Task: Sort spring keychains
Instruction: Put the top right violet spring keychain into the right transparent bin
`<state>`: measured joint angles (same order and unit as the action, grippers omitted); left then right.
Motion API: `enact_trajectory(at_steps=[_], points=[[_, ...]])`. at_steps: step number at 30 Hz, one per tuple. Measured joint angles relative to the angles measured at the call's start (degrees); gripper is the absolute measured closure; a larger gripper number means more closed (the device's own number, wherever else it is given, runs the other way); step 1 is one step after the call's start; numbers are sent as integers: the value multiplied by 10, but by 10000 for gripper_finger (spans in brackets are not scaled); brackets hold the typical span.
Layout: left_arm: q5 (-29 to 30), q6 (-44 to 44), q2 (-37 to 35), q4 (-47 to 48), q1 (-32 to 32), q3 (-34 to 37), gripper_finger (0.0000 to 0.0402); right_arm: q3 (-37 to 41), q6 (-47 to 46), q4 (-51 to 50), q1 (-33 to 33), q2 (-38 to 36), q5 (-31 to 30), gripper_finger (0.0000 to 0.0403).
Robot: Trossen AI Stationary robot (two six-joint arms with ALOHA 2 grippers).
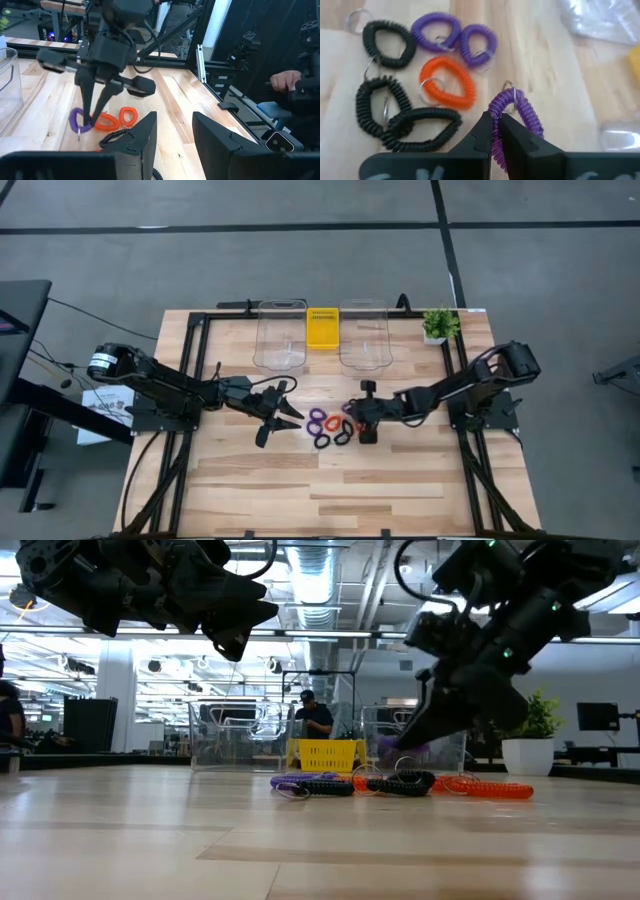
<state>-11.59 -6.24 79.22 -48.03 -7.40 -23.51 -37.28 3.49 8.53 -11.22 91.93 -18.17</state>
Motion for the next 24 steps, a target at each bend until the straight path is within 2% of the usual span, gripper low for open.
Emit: enact_trajectory(at_steps=[15, 24], points=[[0, 0, 0, -1, 9, 0, 279, -2, 21, 26, -25, -33, -2, 385], [-20, -43, 0, 15, 28, 2, 279, -44, 57, -6, 20, -101, -3, 384]])
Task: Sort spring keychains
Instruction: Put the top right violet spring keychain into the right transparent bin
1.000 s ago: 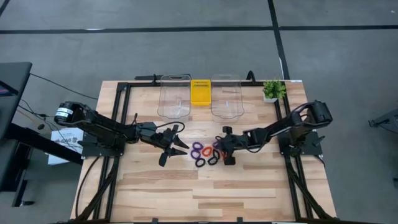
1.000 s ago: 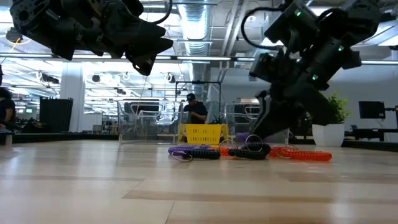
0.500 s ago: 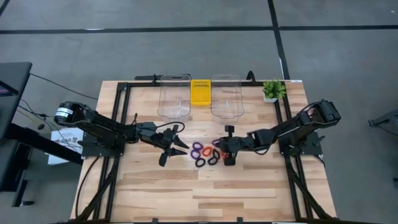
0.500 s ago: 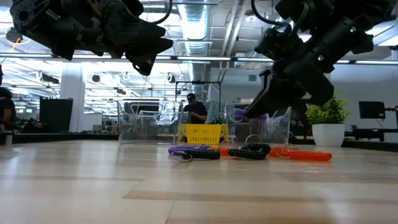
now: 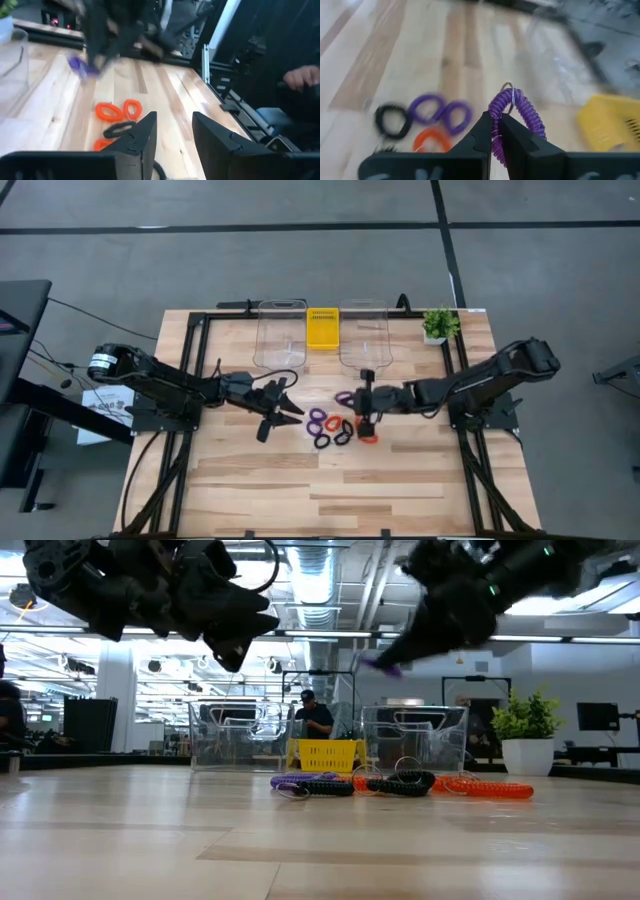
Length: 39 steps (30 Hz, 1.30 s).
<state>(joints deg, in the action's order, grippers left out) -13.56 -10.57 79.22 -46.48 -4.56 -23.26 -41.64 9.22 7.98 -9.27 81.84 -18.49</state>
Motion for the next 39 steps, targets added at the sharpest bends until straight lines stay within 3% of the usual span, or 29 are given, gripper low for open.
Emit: enact_trajectory(at_steps=[7, 15, 26, 32, 39], points=[[0, -3, 0, 12, -3, 6, 279, -71, 10, -123, 81, -43, -1, 380], [0, -4, 0, 12, -3, 6, 279, -112, 14, -230, 228, -33, 7, 380], [0, -2, 0, 11, -3, 5, 279, -112, -49, -212, 424, 46, 166, 382], [2, -2, 0, 12, -3, 5, 279, -112, -101, -212, 469, 91, 226, 380], [2, -2, 0, 12, -3, 5, 279, -117, -130, -213, 471, 118, 262, 380]])
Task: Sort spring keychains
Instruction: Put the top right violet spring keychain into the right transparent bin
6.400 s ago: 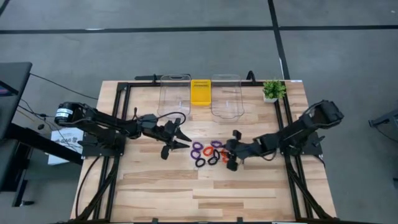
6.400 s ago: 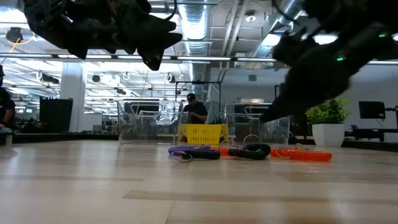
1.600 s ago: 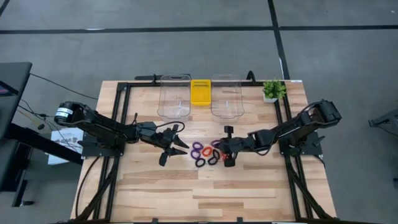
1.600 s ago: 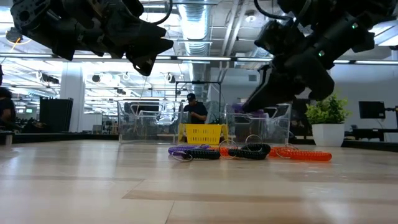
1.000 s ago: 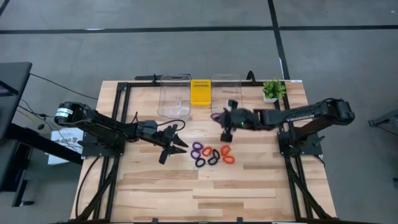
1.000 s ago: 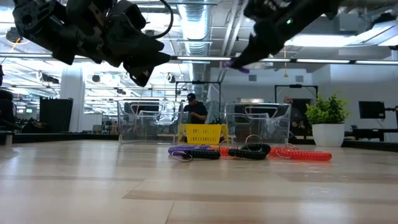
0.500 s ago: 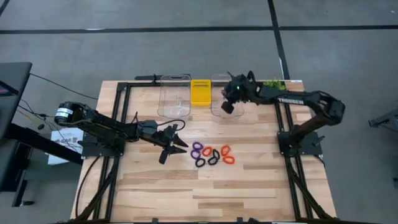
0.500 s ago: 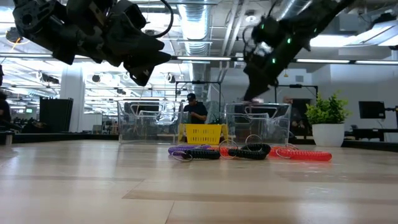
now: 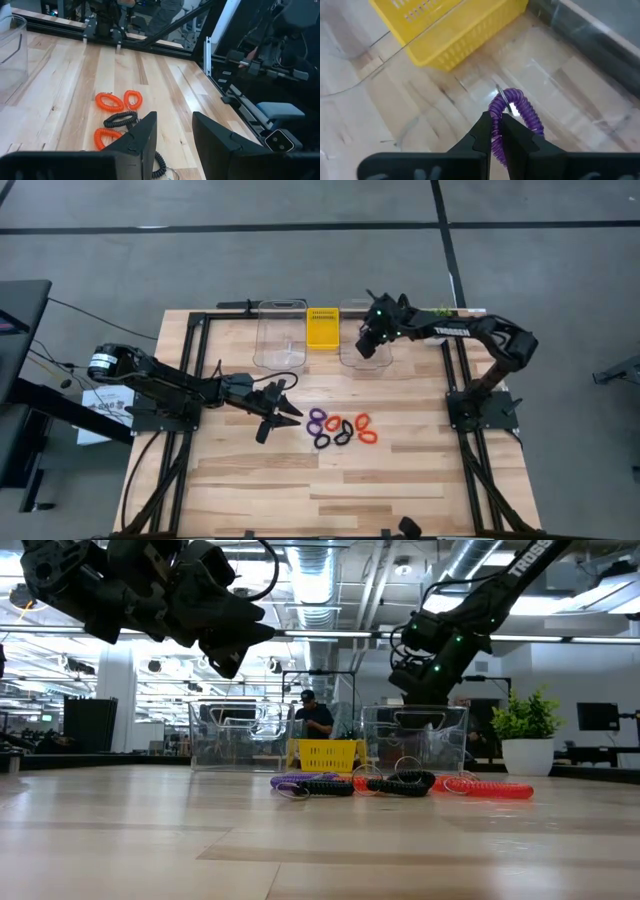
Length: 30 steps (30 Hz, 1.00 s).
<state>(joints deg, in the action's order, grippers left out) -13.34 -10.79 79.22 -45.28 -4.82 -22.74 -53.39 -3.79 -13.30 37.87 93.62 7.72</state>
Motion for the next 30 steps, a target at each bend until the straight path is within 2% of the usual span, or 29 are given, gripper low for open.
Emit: enact_trajectory(at_steps=[5, 30], points=[[0, 0, 0, 0, 0, 0, 279, -13, -22, 1, -6, 6, 0, 375], [0, 0, 0, 0, 0, 0, 279, -15, -17, 0, -19, 3, -1, 351]])
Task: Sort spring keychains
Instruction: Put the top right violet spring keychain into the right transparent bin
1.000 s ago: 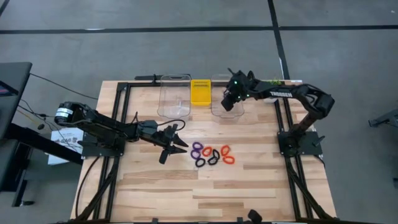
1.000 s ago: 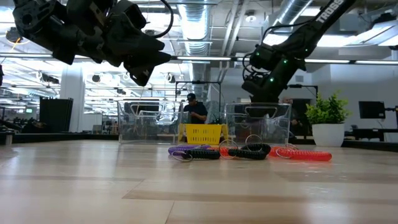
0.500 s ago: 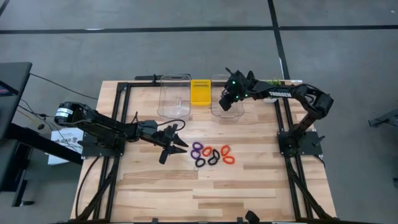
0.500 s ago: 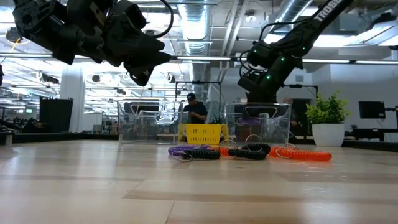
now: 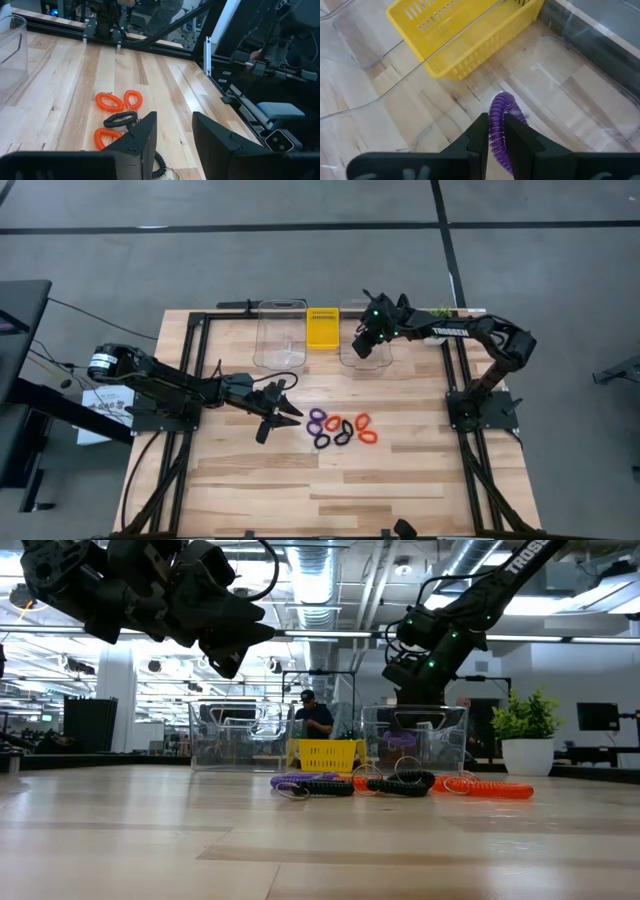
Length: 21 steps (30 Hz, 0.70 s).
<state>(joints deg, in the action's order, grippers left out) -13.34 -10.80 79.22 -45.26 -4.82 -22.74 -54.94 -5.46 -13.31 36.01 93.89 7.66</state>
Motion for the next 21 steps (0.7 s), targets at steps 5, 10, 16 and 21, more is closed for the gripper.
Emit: enact_trajectory(at_steps=[5, 10, 16, 21], points=[[0, 0, 0, 0, 0, 0, 279, 0, 0, 0, 0, 0, 0, 351], [0, 0, 0, 0, 0, 0, 279, 0, 0, 0, 0, 0, 0, 351], [0, 0, 0, 0, 0, 0, 279, 0, -1, -2, 0, 0, 0, 351], [0, 0, 0, 0, 0, 0, 279, 0, -1, -12, 0, 0, 0, 351]])
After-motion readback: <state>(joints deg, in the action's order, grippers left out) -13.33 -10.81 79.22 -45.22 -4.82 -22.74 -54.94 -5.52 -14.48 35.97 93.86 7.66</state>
